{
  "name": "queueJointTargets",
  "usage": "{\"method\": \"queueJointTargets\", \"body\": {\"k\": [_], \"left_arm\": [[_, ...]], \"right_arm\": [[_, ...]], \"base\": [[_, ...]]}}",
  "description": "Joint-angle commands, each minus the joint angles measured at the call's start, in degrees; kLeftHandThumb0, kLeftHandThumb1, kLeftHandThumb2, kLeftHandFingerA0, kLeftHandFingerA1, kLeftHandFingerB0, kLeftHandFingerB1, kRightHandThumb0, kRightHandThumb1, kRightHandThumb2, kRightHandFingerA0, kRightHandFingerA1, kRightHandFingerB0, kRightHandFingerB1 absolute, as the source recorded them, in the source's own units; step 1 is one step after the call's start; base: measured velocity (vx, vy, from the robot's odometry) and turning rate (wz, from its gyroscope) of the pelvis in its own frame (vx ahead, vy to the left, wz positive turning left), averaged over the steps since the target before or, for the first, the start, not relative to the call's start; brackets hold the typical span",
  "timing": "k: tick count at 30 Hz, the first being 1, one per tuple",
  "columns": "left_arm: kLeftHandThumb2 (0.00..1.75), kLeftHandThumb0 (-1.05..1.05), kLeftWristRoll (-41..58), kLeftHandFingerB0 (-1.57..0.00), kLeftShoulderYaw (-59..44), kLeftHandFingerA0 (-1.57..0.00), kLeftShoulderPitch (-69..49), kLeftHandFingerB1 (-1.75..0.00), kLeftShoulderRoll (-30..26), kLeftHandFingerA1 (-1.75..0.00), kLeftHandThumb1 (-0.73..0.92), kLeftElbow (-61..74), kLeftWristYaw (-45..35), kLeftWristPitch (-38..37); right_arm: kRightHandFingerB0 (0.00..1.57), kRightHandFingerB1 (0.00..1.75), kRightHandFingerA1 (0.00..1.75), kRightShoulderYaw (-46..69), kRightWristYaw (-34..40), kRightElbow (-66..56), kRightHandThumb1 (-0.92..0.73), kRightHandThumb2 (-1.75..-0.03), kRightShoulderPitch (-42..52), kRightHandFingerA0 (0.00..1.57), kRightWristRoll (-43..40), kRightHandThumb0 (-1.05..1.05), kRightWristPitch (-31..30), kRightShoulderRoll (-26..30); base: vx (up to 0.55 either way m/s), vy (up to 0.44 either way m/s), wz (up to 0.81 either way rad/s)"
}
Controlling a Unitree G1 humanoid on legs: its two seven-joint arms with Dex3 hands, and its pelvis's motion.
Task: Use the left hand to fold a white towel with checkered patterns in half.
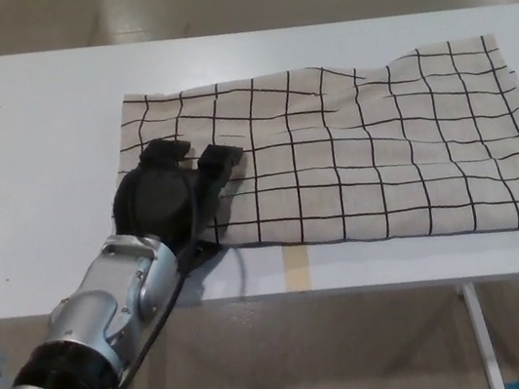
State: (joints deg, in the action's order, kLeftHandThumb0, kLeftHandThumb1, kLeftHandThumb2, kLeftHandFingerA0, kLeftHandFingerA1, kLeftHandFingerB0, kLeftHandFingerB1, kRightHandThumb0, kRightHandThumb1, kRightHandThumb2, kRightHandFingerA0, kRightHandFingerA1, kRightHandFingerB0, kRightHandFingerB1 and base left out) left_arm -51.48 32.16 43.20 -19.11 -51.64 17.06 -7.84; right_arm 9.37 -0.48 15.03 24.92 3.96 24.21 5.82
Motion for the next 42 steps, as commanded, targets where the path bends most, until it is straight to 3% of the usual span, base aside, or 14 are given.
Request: {"method": "queueJointTargets", "body": {"k": [1, 2, 3, 6, 7, 9, 13, 28, 31, 41, 42], "left_arm": [[0.57, -0.45, -2.5, -0.60, 3.1, -0.61, 1.2, -0.56, 1.2, -0.66, 0.55, -3.0, 0.7, 2.6], [0.57, -0.45, -2.6, -0.60, 3.5, -0.61, 1.5, -0.56, 1.3, -0.66, 0.55, -3.4, 0.8, 2.8], [0.75, -0.46, -2.4, -0.83, 3.7, -1.03, 1.9, -1.30, 1.7, -1.41, 0.41, -4.3, 0.7, 3.6], [0.77, -0.39, -0.3, -0.75, 2.5, -0.98, 2.0, -1.26, 2.8, -1.40, 0.49, -4.5, -0.1, 5.7], [0.52, -0.18, 0.3, -0.41, 2.0, -0.62, 1.9, -1.75, 2.8, -1.75, 0.68, -4.4, 0.0, 5.8], [0.53, -0.16, 1.3, -0.39, 1.0, -0.66, 1.6, -1.75, 2.4, -1.75, 0.69, -4.1, 0.3, 6.0], [0.54, -0.19, 1.8, -0.52, 0.4, -0.72, 2.0, -1.75, 0.8, -1.75, 0.69, -4.8, -0.3, 4.7], [0.57, -0.22, 8.8, -0.55, -8.8, -0.77, -0.6, -1.75, -8.8, -1.75, 0.70, -2.6, 0.4, -4.8], [0.57, -0.22, 10.3, -0.57, -11.0, -0.79, -0.3, -1.74, -13.0, -1.75, 0.67, -5.2, 1.4, -9.2], [0.57, -0.25, 10.4, -0.59, -12.1, -0.82, 5.3, -1.74, -18.1, -1.75, 0.68, -8.5, -0.4, -10.5], [0.83, -0.33, 9.8, -0.92, -11.6, -1.14, 6.0, -1.30, -18.4, -1.42, 0.49, -8.2, 0.6, -11.5]], "right_arm": [[0.61, 0.56, 0.67, -0.1, 0.3, -0.2, -0.57, -0.58, -0.1, 0.68, -0.3, -0.41, 0.4, 0.3], [0.61, 0.56, 0.67, -0.1, 0.3, -0.2, -0.57, -0.58, -0.1, 0.68, -0.3, -0.41, 0.3, 0.3], [0.61, 0.56, 0.67, -0.1, 0.3, -0.3, -0.57, -0.57, 0.0, 0.68, -0.3, -0.42, 0.5, 0.4], [0.61, 0.56, 0.67, 0.0, 0.3, -0.5, -0.57, -0.57, -0.3, 0.67, -0.2, -0.42, 0.2, 0.6], [0.61, 0.56, 0.66, -0.1, 0.4, -0.5, -0.57, -0.57, -0.4, 0.67, 0.0, -0.42, 0.2, 0.5], [0.61, 0.56, 0.66, -0.2, 0.5, -0.4, -0.57, -0.57, -0.3, 0.67, 0.2, -0.42, 0.3, 0.5], [0.61, 0.56, 0.66, -0.2, 0.0, -0.2, -0.57, -0.57, -0.4, 0.67, -0.4, -0.42, 0.3, 0.6], [0.64, 0.55, 0.65, -0.3, -1.1, 0.8, -0.57, -0.58, -1.0, 0.67, -1.3, -0.43, 0.8, 0.8], [0.64, 0.56, 0.65, -0.4, -1.5, 1.4, -0.57, -0.58, -1.2, 0.68, -1.6, -0.42, 1.0, 0.9], [0.65, 0.56, 0.64, -0.6, -1.1, 0.7, -0.57, -0.58, -0.3, 0.69, -1.1, -0.42, 0.0, 0.6], [0.67, 0.55, 0.63, -0.7, -0.8, 0.3, -0.57, -0.58, -0.2, 0.68, -0.6, -0.42, -0.5, 0.6]], "base": [[0.00, 0.000, 0.00], [0.00, 0.000, 0.00], [0.00, 0.000, 0.00], [0.00, 0.000, 0.00], [0.00, 0.000, 0.00], [0.00, 0.000, 0.00], [0.00, 0.000, 0.00], [0.00, 0.000, 0.00], [0.00, 0.000, 0.00], [0.00, 0.000, 0.00], [0.00, 0.000, 0.00]]}}
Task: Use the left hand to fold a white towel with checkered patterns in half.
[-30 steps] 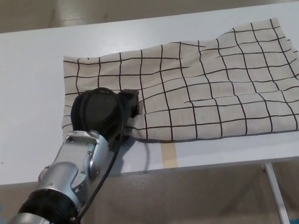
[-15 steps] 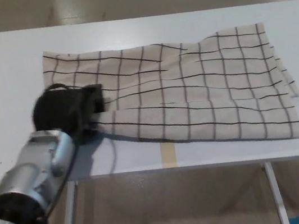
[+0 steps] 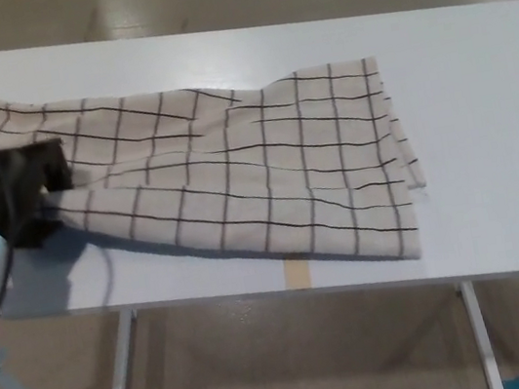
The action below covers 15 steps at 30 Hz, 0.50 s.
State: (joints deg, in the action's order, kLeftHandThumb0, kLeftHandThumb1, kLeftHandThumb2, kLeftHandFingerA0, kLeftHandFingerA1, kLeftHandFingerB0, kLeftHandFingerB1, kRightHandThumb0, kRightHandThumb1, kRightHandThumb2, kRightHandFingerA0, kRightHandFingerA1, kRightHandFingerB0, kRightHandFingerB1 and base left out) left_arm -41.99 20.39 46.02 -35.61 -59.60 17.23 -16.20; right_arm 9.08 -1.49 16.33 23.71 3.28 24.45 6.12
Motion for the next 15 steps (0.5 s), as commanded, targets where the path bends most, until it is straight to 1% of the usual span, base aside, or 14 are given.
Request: {"method": "queueJointTargets", "body": {"k": [1, 5, 6, 7, 10, 12, 15], "left_arm": [[0.83, -0.33, -0.1, -0.92, 0.5, -1.14, 3.6, -1.30, -2.0, -1.42, 0.49, -0.1, 1.1, -3.8], [0.82, -0.34, -0.9, -0.93, 1.8, -1.14, 5.4, -1.30, -1.8, -1.42, 0.49, -0.1, 2.2, -5.0], [0.82, -0.34, -2.5, -0.93, 3.6, -1.14, 7.0, -1.31, -0.6, -1.42, 0.49, 0.7, 3.6, -6.5], [0.82, -0.34, -2.6, -0.93, 3.8, -1.14, 7.2, -1.31, -0.5, -1.42, 0.49, 0.8, 3.8, -6.7], [0.82, -0.34, -2.3, -0.93, 4.4, -1.14, 7.4, -1.31, -0.7, -1.42, 0.49, 0.3, 4.2, -6.9], [0.82, -0.37, -6.5, -0.93, 8.3, -1.12, 10.7, -1.32, 1.8, -1.42, 0.48, 1.9, 6.6, -6.6], [0.82, -0.37, -7.2, -0.93, 9.9, -1.12, 11.5, -1.32, 2.1, -1.42, 0.48, 2.0, 7.6, -6.3]], "right_arm": [[0.67, 0.55, 0.63, -0.5, 0.4, -1.3, -0.57, -0.58, 1.1, 0.68, 0.5, -0.42, -1.1, 0.3], [0.67, 0.55, 0.62, -0.7, 0.9, -2.0, -0.57, -0.58, 1.1, 0.68, 1.1, -0.42, -1.8, 0.4], [0.71, 0.55, 0.60, -0.9, 1.0, -2.8, -0.57, -0.57, 1.7, 0.67, 1.4, -0.42, -2.5, 0.4], [0.71, 0.55, 0.60, -0.9, 1.0, -2.9, -0.57, -0.57, 1.8, 0.67, 1.5, -0.42, -2.6, 0.4], [0.71, 0.55, 0.60, -1.1, 1.1, -3.2, -0.57, -0.57, 2.0, 0.67, 1.5, -0.42, -2.9, 0.4], [0.74, 0.56, 0.59, -1.1, 1.2, -3.4, -0.57, -0.57, 2.0, 0.67, 1.3, -0.44, -2.8, 0.3], [0.74, 0.56, 0.59, -1.1, 1.2, -3.4, -0.57, -0.57, 2.0, 0.67, 1.1, -0.44, -2.6, 0.3]], "base": [[0.00, 0.000, 0.00], [0.00, 0.000, 0.00], [0.00, 0.000, 0.00], [0.00, 0.000, 0.00], [0.00, 0.000, 0.00], [0.00, 0.000, 0.00], [0.00, 0.000, 0.02]]}}
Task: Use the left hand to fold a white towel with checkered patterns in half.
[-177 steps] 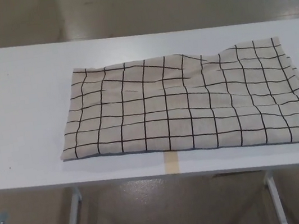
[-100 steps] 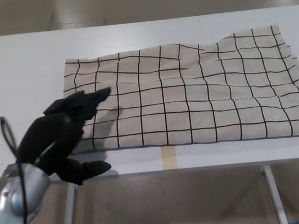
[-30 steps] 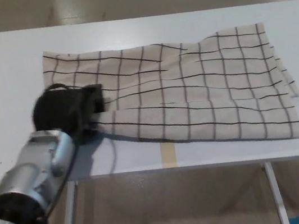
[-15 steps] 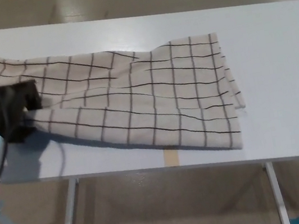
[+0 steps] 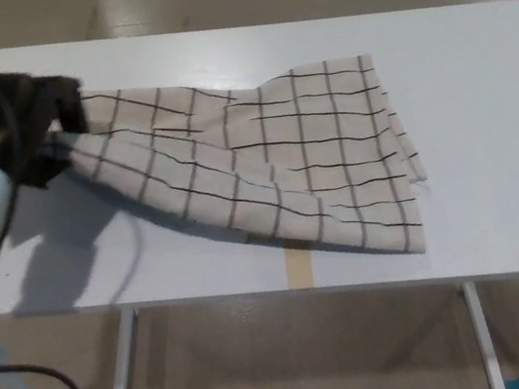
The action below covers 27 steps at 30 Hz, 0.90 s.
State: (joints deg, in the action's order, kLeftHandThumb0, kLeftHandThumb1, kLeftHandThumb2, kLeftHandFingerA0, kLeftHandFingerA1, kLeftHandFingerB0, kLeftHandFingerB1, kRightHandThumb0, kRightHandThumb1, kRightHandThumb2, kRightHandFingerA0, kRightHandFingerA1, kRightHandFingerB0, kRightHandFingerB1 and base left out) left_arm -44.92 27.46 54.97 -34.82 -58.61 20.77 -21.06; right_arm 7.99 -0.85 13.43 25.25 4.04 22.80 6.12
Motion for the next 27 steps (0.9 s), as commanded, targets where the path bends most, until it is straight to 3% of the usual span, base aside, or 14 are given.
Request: {"method": "queueJointTargets", "body": {"k": [1, 13, 15, 16, 20, 21, 27], "left_arm": [[0.82, -0.39, -6.1, -0.94, 4.6, -1.14, 4.3, -1.33, 1.9, -1.43, 0.48, 1.9, 3.9, -1.7], [0.81, -0.38, -13.6, -0.99, 16.6, -1.17, 14.7, -1.34, 5.6, -1.44, 0.44, 6.6, 2.8, -6.5], [0.76, -0.42, -17.0, -0.99, 20.0, -1.22, 17.3, -1.28, 7.4, -1.48, 0.41, 7.8, 3.0, -8.0], [0.57, -0.33, -17.7, -0.78, 20.8, -0.90, 18.0, -1.62, 7.9, -1.75, 0.54, 8.1, 3.1, -8.4], [0.57, -0.33, -18.3, -0.78, 22.0, -0.90, 18.8, -1.62, 8.3, -1.75, 0.54, 8.1, 3.6, -8.9], [0.56, -0.25, -17.9, -0.66, 22.5, -0.89, 20.1, -1.75, 9.3, -1.75, 0.59, 8.2, 1.6, -10.7], [0.56, -0.26, -17.9, -0.66, 22.8, -0.89, 21.3, -1.75, 9.9, -1.75, 0.60, 7.8, 0.8, -12.1]], "right_arm": [[0.75, 0.55, 0.59, 0.0, 0.7, -0.4, -0.57, -0.57, 0.1, 0.69, 0.4, -0.44, -0.8, 0.4], [0.77, 0.55, 0.62, -0.1, 0.3, -1.8, -0.56, -0.57, -1.3, 0.71, -0.3, -0.45, -2.7, 0.5], [0.77, 0.54, 0.62, -0.1, 0.9, -1.5, -0.56, -0.57, -1.6, 0.71, 0.6, -0.46, -2.2, 0.7], [0.77, 0.54, 0.62, -0.2, 0.9, -1.5, -0.56, -0.57, -1.7, 0.71, 0.7, -0.46, -2.2, 0.7], [0.77, 0.54, 0.62, -0.2, 0.9, -1.6, -0.56, -0.57, -1.8, 0.71, 0.7, -0.46, -2.3, 0.7], [0.78, 0.55, 0.69, -0.2, 1.1, -1.5, -0.56, -0.57, -1.8, 0.75, 0.7, -0.47, -2.1, 0.6], [0.79, 0.55, 0.69, -0.2, 1.2, -1.4, -0.56, -0.57, -2.0, 0.76, 0.3, -0.47, -1.7, 0.4]], "base": [[0.00, 0.000, 0.00], [0.00, 0.000, 0.00], [0.00, 0.000, 0.00], [0.00, 0.000, 0.00], [0.00, 0.000, 0.00], [0.00, 0.000, 0.00], [0.00, 0.000, 0.00]]}}
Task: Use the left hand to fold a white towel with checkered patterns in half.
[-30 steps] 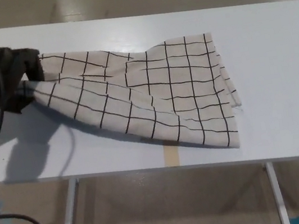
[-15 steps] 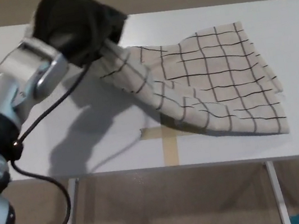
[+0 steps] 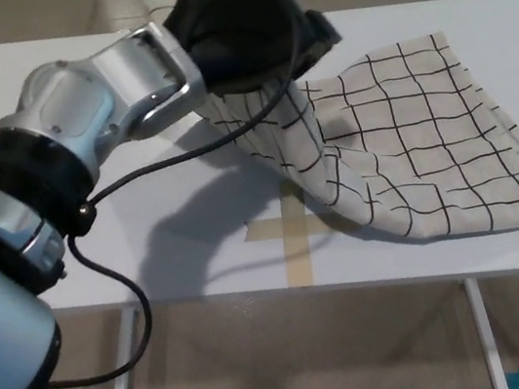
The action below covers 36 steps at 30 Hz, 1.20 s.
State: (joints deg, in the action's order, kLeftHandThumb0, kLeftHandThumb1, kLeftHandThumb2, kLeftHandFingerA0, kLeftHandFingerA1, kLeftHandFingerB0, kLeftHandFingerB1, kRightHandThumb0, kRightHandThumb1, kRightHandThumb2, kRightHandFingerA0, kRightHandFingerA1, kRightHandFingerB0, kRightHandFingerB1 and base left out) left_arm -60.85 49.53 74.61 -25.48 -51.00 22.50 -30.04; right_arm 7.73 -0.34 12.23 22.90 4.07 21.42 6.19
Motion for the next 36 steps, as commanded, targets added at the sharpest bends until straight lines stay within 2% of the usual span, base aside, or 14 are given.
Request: {"method": "queueJointTargets", "body": {"k": [1, 4, 5, 7, 8, 11, 12, 18, 20, 22, 28, 29, 32, 36], "left_arm": [[0.79, -0.34, -3.0, -1.04, 1.2, -1.22, 2.2, -1.34, -0.4, -1.44, 0.40, 0.7, -0.1, -3.8], [0.79, -0.34, -4.0, -1.04, 1.5, -1.22, 2.4, -1.34, -1.0, -1.44, 0.40, 0.9, 0.9, -3.8], [0.58, -0.32, -4.9, -0.76, 1.8, -0.91, 2.1, -1.65, -1.7, -1.75, 0.58, 0.7, 2.3, -3.4], [0.58, -0.32, -6.7, -0.76, 2.3, -0.91, 1.5, -1.65, -3.3, -1.75, 0.58, 0.5, 4.9, -2.4], [0.74, -0.44, -7.0, -0.98, 2.4, -1.24, 1.2, -1.33, -3.8, -1.51, 0.40, 0.6, 5.3, -2.0], [0.74, -0.43, -7.0, -0.98, 2.2, -1.24, 1.2, -1.33, -5.3, -1.50, 0.39, -0.3, 5.2, -2.7], [0.56, -0.34, -6.8, -0.77, 2.0, -0.90, 1.5, -1.64, -5.5, -1.75, 0.53, -0.7, 4.6, -3.4], [0.55, -0.32, -6.9, -0.69, 1.6, -0.88, 2.9, -1.75, -6.4, -1.75, 0.53, -2.2, 5.4, -5.0], [0.55, -0.28, -6.2, -0.69, 0.9, -0.88, 3.4, -1.75, -6.5, -1.75, 0.54, -3.0, 4.3, -5.7], [0.56, -0.27, -6.4, -0.69, 0.7, -0.88, 3.4, -1.75, -6.7, -1.75, 0.56, -3.3, 4.6, -5.6], [0.58, -0.28, -8.0, -0.71, 0.6, -0.87, 2.7, -1.74, -9.9, -1.75, 0.62, -4.7, 6.8, -3.1], [0.83, -0.39, -8.2, -1.02, 0.5, -1.17, 2.7, -1.35, -10.5, -1.43, 0.47, -5.2, 7.6, -3.1], [0.84, -0.40, -9.3, -1.01, 0.8, -1.18, 3.1, -1.35, -11.5, -1.44, 0.48, -6.0, 9.3, -1.8], [0.83, -0.37, -9.7, -1.05, 1.0, -1.21, 4.7, -1.36, -11.3, -1.44, 0.46, -7.6, 9.3, -1.8]], "right_arm": [[0.80, 0.55, 0.65, 0.2, 0.2, 0.1, -0.55, -0.57, 0.1, 0.75, -0.3, -0.47, -0.2, 0.4], [0.80, 0.55, 0.65, 0.1, 0.0, 0.0, -0.55, -0.57, 0.1, 0.75, -0.3, -0.47, -0.3, 0.5], [0.80, 0.55, 0.66, 0.2, 0.0, -0.2, -0.55, -0.57, 0.1, 0.75, -0.3, -0.47, -0.5, 0.6], [0.80, 0.55, 0.65, 0.2, 0.0, -0.2, -0.55, -0.57, 0.0, 0.75, -0.1, -0.47, -0.7, 0.9], [0.80, 0.55, 0.64, 0.2, 0.0, 0.0, -0.55, -0.57, -0.1, 0.74, 0.0, -0.47, -0.5, 1.0], [0.80, 0.54, 0.64, 0.4, 0.0, 0.7, -0.55, -0.57, -0.4, 0.74, -0.1, -0.47, -0.3, 1.2], [0.80, 0.54, 0.64, 0.3, 0.1, 0.6, -0.56, -0.57, -0.4, 0.75, -0.1, -0.47, -0.5, 1.1], [0.80, 0.54, 0.66, 0.2, 0.8, 0.4, -0.56, -0.58, -0.5, 0.80, 0.4, -0.47, -0.8, 1.0], [0.80, 0.54, 0.72, 0.1, 1.0, -0.2, -0.56, -0.58, -0.3, 0.91, 0.6, -0.47, -1.6, 0.8], [0.80, 0.54, 0.73, 0.1, 1.0, -0.2, -0.56, -0.57, -0.3, 0.92, 0.5, -0.47, -1.4, 0.8], [0.81, 0.55, 0.65, 0.3, 0.0, 0.4, -0.56, -0.58, -0.8, 0.77, -0.4, -0.47, -0.6, 1.6], [0.81, 0.55, 0.65, 0.3, 0.2, 0.3, -0.56, -0.58, -0.9, 0.79, -0.4, -0.47, -1.0, 1.5], [0.81, 0.54, 0.70, 0.4, 0.4, -0.1, -0.56, -0.57, -1.3, 0.87, -0.9, -0.47, -2.0, 1.0], [0.83, 0.55, 0.67, 0.3, -0.1, -1.0, -0.55, -0.57, -1.1, 0.82, -1.4, -0.46, -2.9, 1.0]], "base": [[0.00, 0.000, 0.00], [0.00, 0.000, 0.00], [0.00, 0.000, 0.00], [0.00, 0.000, 0.00], [0.00, 0.000, 0.00], [0.00, 0.000, 0.00], [0.00, 0.000, 0.00], [0.00, 0.000, 0.00], [0.00, 0.000, 0.00], [0.00, 0.000, 0.00], [0.00, 0.000, 0.00], [0.00, 0.000, 0.00], [0.00, 0.000, 0.00], [0.00, 0.000, 0.00]]}}
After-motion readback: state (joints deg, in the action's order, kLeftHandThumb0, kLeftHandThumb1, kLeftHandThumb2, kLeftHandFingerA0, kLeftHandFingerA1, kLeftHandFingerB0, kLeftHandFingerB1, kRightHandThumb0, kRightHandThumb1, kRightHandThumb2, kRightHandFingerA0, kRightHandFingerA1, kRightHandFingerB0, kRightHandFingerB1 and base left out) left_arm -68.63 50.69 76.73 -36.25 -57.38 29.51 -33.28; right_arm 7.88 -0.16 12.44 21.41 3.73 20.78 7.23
